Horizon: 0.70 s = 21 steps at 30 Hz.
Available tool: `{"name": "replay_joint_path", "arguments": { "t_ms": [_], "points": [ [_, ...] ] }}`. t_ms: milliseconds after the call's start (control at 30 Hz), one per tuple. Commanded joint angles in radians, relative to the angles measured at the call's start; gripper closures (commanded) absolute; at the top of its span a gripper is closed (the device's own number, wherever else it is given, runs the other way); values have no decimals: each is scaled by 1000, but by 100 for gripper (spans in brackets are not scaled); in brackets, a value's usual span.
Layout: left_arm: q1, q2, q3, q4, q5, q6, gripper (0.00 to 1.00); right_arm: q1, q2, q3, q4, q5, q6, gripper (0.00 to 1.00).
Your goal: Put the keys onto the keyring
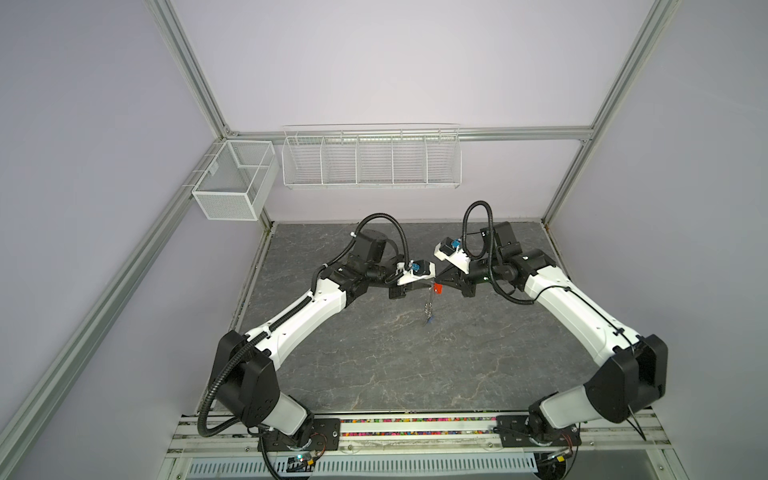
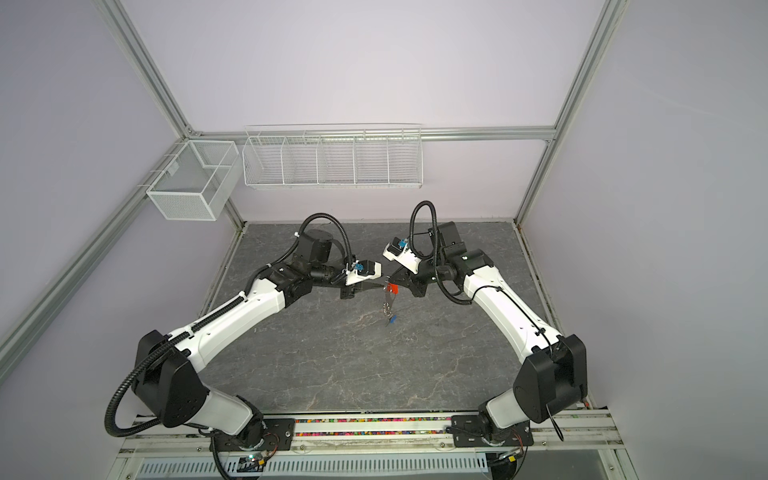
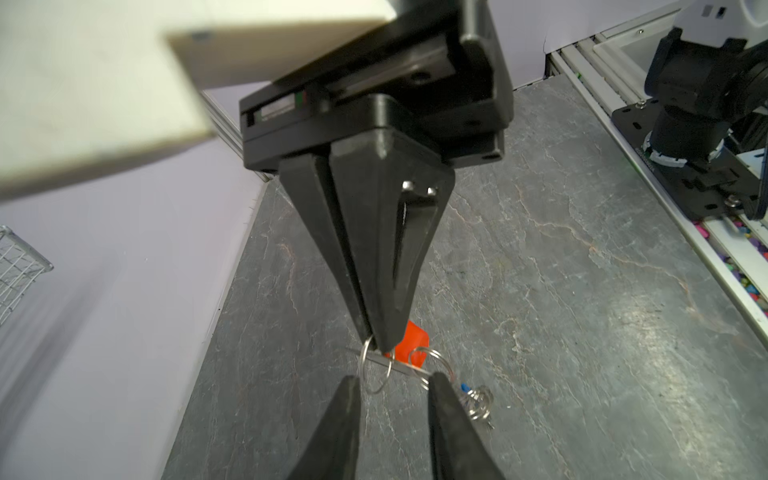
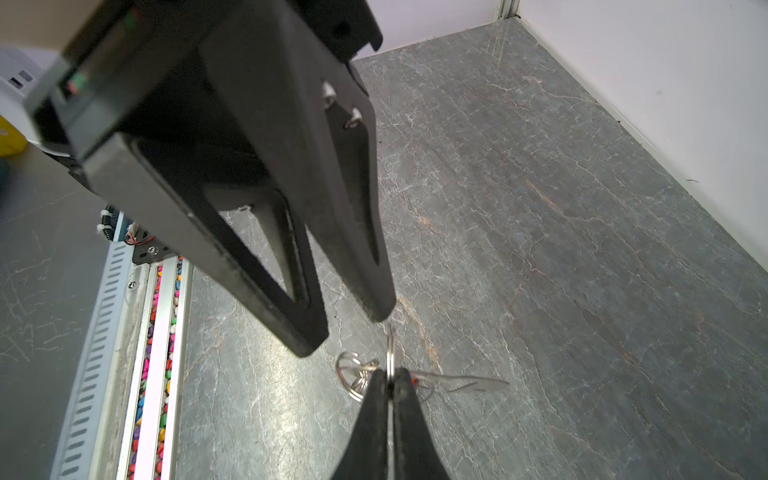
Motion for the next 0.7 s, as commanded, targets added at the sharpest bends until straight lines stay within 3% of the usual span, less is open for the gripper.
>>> {"name": "replay_joint_path", "arguments": {
  "t_ms": [0, 300, 667],
  "points": [
    [-13, 10, 35, -46, -46, 53, 71, 9, -7, 22, -25, -13, -28, 93],
    [-21, 13, 38, -15, -49, 33, 72, 25, -5, 23, -24, -9, -26, 93],
    [-34, 29, 55, -37, -74, 48, 82, 48, -15, 23, -27, 4, -47, 93]
  ]
}}
